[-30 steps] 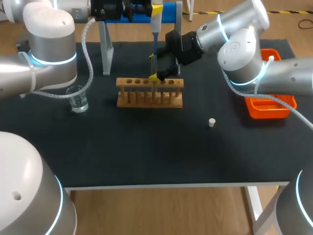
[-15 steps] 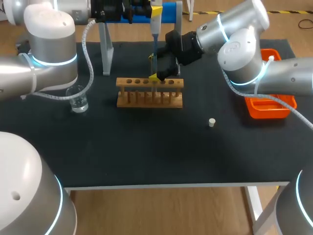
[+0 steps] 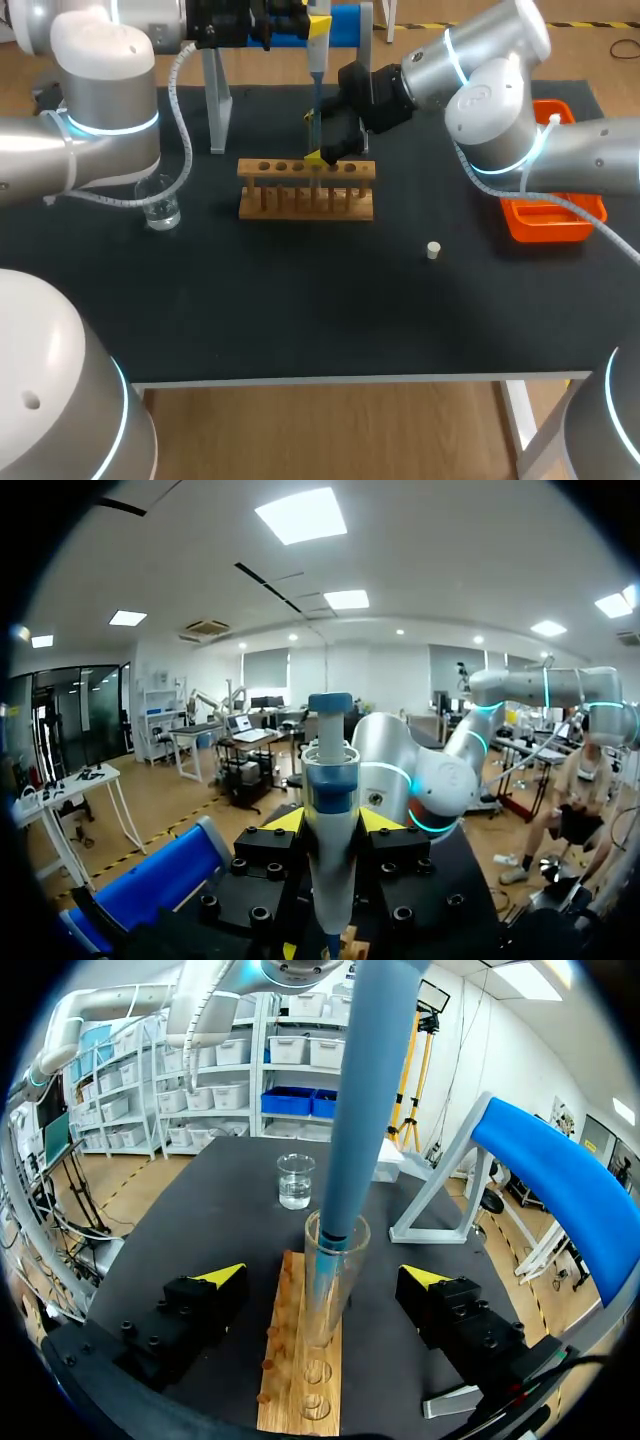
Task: Invert the test tube, pick up the pipette, mount the tip to pipette, aspirate from beaker and dispense into the tube, eject the tip, return the pipette, and cap with the stopper.
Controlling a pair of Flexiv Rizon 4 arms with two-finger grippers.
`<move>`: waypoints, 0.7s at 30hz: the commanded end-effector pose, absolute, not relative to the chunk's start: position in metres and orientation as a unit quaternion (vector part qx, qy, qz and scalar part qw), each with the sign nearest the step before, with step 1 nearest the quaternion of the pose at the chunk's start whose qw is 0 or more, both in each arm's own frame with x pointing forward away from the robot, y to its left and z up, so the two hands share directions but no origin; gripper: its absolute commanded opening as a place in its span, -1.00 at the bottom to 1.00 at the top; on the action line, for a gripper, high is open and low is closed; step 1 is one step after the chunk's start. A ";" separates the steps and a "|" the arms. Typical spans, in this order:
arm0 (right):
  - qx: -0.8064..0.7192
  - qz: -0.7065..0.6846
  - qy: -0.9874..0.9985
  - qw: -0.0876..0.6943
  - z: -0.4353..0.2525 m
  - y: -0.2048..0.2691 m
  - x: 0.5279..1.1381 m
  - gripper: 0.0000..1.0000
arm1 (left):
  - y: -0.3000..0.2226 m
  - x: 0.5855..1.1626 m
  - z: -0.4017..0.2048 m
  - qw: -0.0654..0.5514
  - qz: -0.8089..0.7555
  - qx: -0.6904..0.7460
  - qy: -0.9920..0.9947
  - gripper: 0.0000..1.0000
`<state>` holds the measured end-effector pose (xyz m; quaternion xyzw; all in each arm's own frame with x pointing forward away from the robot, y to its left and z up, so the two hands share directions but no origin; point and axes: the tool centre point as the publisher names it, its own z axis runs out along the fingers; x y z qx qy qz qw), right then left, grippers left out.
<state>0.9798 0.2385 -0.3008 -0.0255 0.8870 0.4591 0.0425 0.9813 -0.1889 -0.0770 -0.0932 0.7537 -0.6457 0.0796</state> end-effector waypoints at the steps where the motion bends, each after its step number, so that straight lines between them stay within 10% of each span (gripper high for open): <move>1: -0.026 0.458 0.888 0.040 -0.300 0.238 0.980 1.00 | -0.191 0.983 -0.079 0.080 -0.646 -0.094 0.753 -1.00; 21: -0.026 0.458 0.888 0.040 -0.300 0.238 0.980 1.00 | -0.190 0.983 -0.080 0.079 -0.643 -0.093 0.756 -1.00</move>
